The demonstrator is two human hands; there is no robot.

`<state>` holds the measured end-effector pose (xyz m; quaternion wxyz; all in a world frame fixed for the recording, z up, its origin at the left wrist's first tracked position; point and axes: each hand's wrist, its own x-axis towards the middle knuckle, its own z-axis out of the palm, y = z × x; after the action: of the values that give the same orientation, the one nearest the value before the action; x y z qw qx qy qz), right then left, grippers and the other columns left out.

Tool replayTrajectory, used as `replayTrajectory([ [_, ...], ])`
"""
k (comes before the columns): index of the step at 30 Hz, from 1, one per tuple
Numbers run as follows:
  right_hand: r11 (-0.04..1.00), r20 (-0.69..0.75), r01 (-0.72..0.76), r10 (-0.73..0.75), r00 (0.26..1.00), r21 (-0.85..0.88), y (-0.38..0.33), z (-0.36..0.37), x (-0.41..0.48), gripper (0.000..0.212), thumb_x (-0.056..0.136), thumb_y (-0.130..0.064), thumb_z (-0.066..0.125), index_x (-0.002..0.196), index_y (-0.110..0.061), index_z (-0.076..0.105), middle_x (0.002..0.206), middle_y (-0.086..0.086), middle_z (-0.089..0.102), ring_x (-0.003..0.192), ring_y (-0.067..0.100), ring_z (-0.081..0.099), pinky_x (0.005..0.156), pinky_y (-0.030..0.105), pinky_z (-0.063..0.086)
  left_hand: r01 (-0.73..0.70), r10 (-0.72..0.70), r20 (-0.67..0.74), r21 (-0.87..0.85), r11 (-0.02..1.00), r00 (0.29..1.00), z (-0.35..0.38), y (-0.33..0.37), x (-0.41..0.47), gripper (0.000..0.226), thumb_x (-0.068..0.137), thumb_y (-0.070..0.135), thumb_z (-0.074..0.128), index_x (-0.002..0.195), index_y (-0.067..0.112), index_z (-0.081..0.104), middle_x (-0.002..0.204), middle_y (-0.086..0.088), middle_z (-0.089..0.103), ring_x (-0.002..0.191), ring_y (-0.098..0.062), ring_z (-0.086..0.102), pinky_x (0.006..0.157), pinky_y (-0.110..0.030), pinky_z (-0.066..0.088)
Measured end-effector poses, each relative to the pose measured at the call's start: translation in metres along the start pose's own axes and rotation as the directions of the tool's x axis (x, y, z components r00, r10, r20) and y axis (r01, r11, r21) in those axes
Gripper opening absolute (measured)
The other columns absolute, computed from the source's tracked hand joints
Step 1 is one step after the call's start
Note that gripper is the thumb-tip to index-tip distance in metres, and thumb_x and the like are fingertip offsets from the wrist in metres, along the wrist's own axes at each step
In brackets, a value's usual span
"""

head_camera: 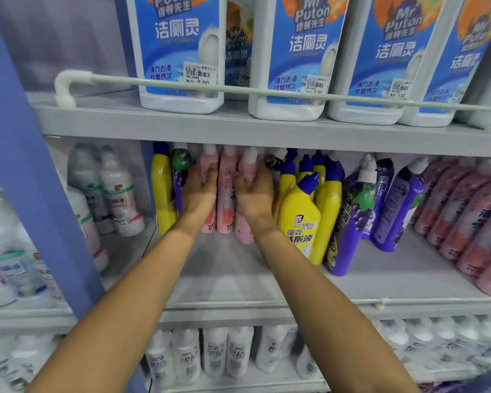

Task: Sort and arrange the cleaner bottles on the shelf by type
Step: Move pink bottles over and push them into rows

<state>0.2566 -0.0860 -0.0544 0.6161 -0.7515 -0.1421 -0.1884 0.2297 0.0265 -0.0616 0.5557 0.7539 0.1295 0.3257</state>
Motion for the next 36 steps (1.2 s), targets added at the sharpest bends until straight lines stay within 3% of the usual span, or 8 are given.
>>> replayTrajectory([
  [5, 0.988, 0.051, -0.077, 0.071, 0.996, 0.137, 0.011, -0.005, -0.003, 0.030, 0.103, -0.010, 0.056, 0.125, -0.030, 0.054, 0.090, -0.029, 0.066, 0.085, -0.014, 0.066, 0.071, 0.001, 0.048, 0.021, 0.000, -0.069, 0.300, 0.954, 0.998, 0.012, -0.009, 0.016, 0.045, 0.085, 0.042, 0.054, 0.122, 0.017, 0.056, 0.119, -0.008, 0.065, 0.109, -0.029, 0.065, 0.089, -0.037, 0.054],
  [7, 0.998, 0.068, -0.032, 0.028, 0.997, 0.049, 0.012, -0.009, -0.006, 0.026, 0.108, -0.004, 0.047, 0.130, -0.017, 0.050, 0.087, -0.026, 0.070, 0.071, -0.015, 0.066, 0.060, 0.002, 0.049, 0.047, -0.010, -0.094, 0.399, 0.916, 0.996, 0.016, -0.010, 0.020, 0.061, 0.075, 0.052, 0.051, 0.122, 0.015, 0.057, 0.123, -0.012, 0.064, 0.113, -0.034, 0.063, 0.094, -0.045, 0.055],
  [9, 0.999, 0.067, -0.016, 0.013, 0.998, 0.038, 0.011, -0.012, -0.009, 0.037, 0.103, -0.006, 0.056, 0.139, -0.012, 0.048, 0.113, -0.008, 0.070, 0.097, -0.006, 0.069, 0.081, 0.014, 0.056, 0.079, -0.029, -0.127, 0.412, 0.908, 0.992, 0.019, -0.009, 0.020, 0.059, 0.077, 0.043, 0.061, 0.125, 0.008, 0.058, 0.129, -0.018, 0.061, 0.121, -0.039, 0.057, 0.102, -0.046, 0.050],
  [12, 0.998, 0.048, -0.059, 0.057, 0.997, 0.034, 0.018, -0.009, -0.003, 0.029, 0.105, -0.004, 0.054, 0.133, -0.011, 0.053, 0.108, -0.007, 0.067, 0.089, -0.014, 0.065, 0.076, 0.007, 0.052, 0.096, -0.031, -0.176, 0.374, 0.922, 0.984, 0.017, -0.016, 0.024, 0.044, 0.080, 0.032, 0.061, 0.117, 0.006, 0.065, 0.124, -0.020, 0.064, 0.120, -0.040, 0.057, 0.101, -0.043, 0.049],
  [16, 0.990, 0.112, -0.118, 0.110, 0.988, 0.072, 0.009, -0.013, -0.006, 0.049, 0.098, -0.011, 0.066, 0.144, -0.014, 0.048, 0.130, 0.009, 0.065, 0.114, 0.022, 0.064, 0.096, 0.030, 0.051, 0.079, -0.028, -0.187, 0.268, 0.960, 0.982, 0.023, -0.017, 0.017, 0.043, 0.087, 0.024, 0.066, 0.128, 0.010, 0.060, 0.127, -0.014, 0.067, 0.118, -0.034, 0.063, 0.098, -0.037, 0.052],
  [23, 0.998, 0.092, -0.056, 0.058, 0.994, -0.020, 0.007, -0.020, -0.015, 0.048, 0.094, -0.015, 0.071, 0.138, -0.013, 0.052, 0.127, 0.011, 0.066, 0.116, 0.031, 0.064, 0.099, 0.035, 0.051, 0.051, -0.025, -0.105, 0.251, 0.967, 0.994, 0.008, -0.016, 0.006, 0.040, 0.091, 0.027, 0.067, 0.130, 0.018, 0.060, 0.121, -0.010, 0.072, 0.110, -0.033, 0.068, 0.095, -0.040, 0.055],
  [29, 0.998, 0.051, -0.026, 0.024, 0.998, 0.049, 0.021, -0.022, -0.035, 0.054, 0.089, -0.018, 0.076, 0.139, -0.017, 0.058, 0.127, 0.001, 0.071, 0.114, 0.016, 0.067, 0.100, 0.029, 0.052, -0.054, 0.047, 0.052, 0.131, 0.990, 0.998, -0.020, -0.023, -0.032, 0.040, 0.079, 0.025, 0.076, 0.118, 0.024, 0.064, 0.104, 0.002, 0.077, 0.095, -0.019, 0.073, 0.087, -0.040, 0.060],
  [36, 0.952, 0.058, -0.206, 0.198, 0.978, 0.225, 0.038, -0.007, -0.052, 0.052, 0.075, -0.027, 0.083, 0.122, -0.015, 0.064, 0.106, 0.000, 0.075, 0.095, 0.015, 0.073, 0.087, 0.038, 0.060, 0.174, -0.152, 0.120, -0.204, 0.963, 0.981, 0.002, -0.044, -0.061, 0.059, 0.080, 0.008, 0.081, 0.130, 0.027, 0.056, 0.115, 0.003, 0.072, 0.101, -0.009, 0.071, 0.085, -0.032, 0.060],
])
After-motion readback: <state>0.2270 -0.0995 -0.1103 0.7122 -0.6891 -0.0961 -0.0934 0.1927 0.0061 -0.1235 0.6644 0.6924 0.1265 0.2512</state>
